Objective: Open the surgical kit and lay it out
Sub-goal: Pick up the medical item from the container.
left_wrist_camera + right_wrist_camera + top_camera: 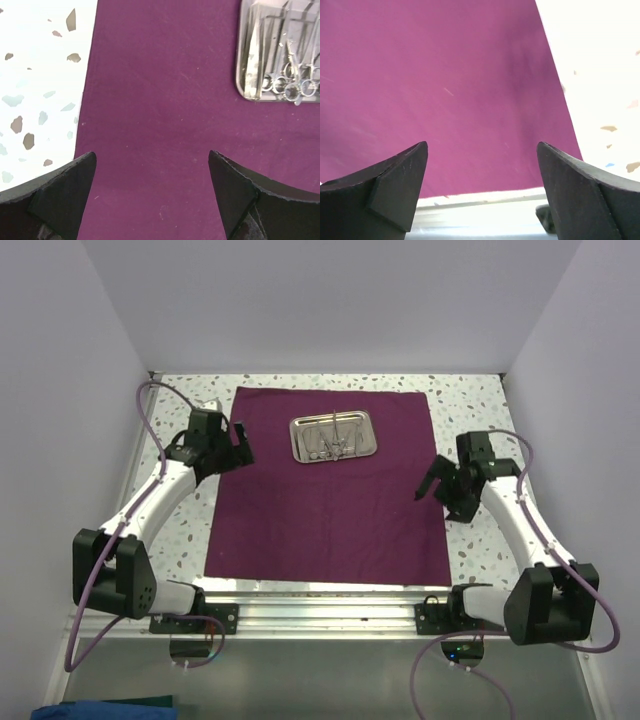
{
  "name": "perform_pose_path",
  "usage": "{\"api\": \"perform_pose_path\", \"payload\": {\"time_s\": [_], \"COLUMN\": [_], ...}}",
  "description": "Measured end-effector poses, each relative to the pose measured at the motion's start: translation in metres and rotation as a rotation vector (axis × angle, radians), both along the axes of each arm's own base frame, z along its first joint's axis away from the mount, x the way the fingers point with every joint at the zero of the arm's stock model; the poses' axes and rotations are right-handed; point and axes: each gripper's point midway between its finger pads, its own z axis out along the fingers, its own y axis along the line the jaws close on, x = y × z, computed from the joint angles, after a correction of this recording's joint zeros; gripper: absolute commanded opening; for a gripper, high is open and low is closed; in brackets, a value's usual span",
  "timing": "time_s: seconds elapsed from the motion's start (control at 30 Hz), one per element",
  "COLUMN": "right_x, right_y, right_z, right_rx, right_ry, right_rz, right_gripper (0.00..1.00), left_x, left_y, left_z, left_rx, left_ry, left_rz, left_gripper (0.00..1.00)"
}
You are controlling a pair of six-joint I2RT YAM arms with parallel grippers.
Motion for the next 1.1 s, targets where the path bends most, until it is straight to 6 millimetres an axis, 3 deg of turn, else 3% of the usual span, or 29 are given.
{"api": "perform_pose_path", "payload": {"time_s": [0.17,0.33,0.47,0.53,0.6,0.7,0.83,0.97,1.1], "right_x": [0.063,0.134,0.193,0.220,0.240,0.268,0.288,0.281,0.269], "right_y": [0.003,0.041,0.089,0.110,0.125,0.139,0.147,0.147,0.150], "right_z": [0.051,0.071,0.082,0.085,0.085,0.075,0.048,0.014,-0.003], "right_rx": [-0.009,0.008,0.014,0.013,0.011,-0.004,-0.029,-0.067,-0.099], "right_ry": [-0.159,-0.216,-0.277,-0.315,-0.326,-0.331,-0.297,-0.207,-0.156], "right_rz": [0.021,0.142,0.258,0.300,0.324,0.340,0.351,0.363,0.384], "right_gripper": [0.98,0.98,0.82,0.68,0.55,0.46,0.42,0.44,0.44], "left_x": [0.005,0.002,-0.006,-0.015,-0.024,-0.038,-0.052,-0.057,-0.061], "left_y": [-0.005,-0.015,-0.020,-0.020,-0.020,-0.019,-0.017,-0.015,-0.012], "left_z": [0.009,0.011,0.008,0.006,0.002,-0.002,0.000,0.007,0.007], "left_rx": [-0.010,-0.030,-0.046,-0.054,-0.061,-0.069,-0.072,-0.071,-0.063], "left_ry": [-0.026,-0.020,-0.017,-0.009,-0.002,0.003,-0.013,-0.041,-0.044], "left_rz": [-0.036,-0.112,-0.151,-0.163,-0.170,-0.175,-0.175,-0.173,-0.166], "left_gripper": [1.00,1.00,0.99,0.99,0.99,0.99,0.99,0.99,0.99]}}
